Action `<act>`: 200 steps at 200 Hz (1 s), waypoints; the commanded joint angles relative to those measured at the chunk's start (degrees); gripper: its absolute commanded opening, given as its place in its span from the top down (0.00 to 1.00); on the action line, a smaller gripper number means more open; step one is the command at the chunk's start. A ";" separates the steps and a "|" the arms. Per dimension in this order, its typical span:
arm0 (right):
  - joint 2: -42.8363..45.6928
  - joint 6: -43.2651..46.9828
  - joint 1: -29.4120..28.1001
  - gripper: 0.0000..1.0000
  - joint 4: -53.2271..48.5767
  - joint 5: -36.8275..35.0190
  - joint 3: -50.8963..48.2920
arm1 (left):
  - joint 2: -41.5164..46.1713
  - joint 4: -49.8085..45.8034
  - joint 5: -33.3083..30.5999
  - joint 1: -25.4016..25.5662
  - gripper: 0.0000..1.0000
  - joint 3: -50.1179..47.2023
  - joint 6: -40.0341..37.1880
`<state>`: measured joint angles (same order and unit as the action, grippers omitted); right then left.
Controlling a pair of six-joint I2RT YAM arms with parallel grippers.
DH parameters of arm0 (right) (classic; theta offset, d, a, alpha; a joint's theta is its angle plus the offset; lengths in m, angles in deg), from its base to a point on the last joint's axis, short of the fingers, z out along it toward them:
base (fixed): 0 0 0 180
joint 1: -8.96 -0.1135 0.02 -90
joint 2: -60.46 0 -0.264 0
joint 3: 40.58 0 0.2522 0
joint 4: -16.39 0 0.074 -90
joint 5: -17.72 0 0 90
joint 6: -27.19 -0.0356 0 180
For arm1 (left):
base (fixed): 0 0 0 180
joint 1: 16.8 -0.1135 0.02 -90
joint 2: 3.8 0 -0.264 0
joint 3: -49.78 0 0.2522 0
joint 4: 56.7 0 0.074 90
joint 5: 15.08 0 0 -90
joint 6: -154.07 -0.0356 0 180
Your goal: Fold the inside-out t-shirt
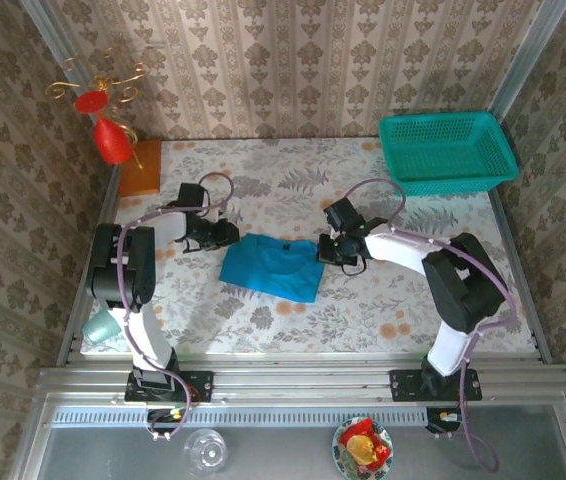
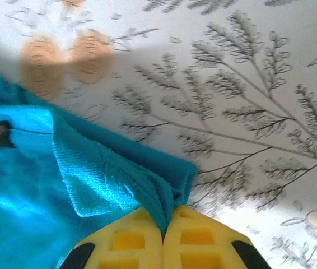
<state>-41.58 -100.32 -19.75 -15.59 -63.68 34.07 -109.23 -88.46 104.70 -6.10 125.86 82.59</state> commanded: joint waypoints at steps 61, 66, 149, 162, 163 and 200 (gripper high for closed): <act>6.04 4.76 -0.78 0.55 -18.93 -4.57 9.60 | 19.82 -15.13 -4.99 1.72 0.57 0.10 -4.09; 6.58 4.46 -1.32 0.55 -18.97 -3.53 9.51 | 20.27 -15.53 -4.72 2.47 0.58 -0.29 -3.86; -0.39 -9.45 -9.45 0.52 10.15 24.61 4.93 | 14.46 -9.18 -1.83 12.46 0.86 -6.73 2.39; -3.02 -9.99 -8.81 0.52 12.61 25.75 4.19 | 12.48 -7.97 -2.27 12.33 0.87 -7.46 2.07; -3.31 -10.05 -8.73 0.52 12.73 25.80 4.17 | 12.33 -7.95 -2.36 12.33 0.87 -7.51 2.06; -8.34 -9.78 -6.08 0.52 13.39 22.67 1.44 | 6.30 -8.89 -6.43 11.81 0.89 -7.55 0.03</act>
<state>-47.13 -109.11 -27.72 -3.81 -40.78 37.56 -99.96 -97.47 100.70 6.36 119.04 83.86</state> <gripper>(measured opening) 0.480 0.112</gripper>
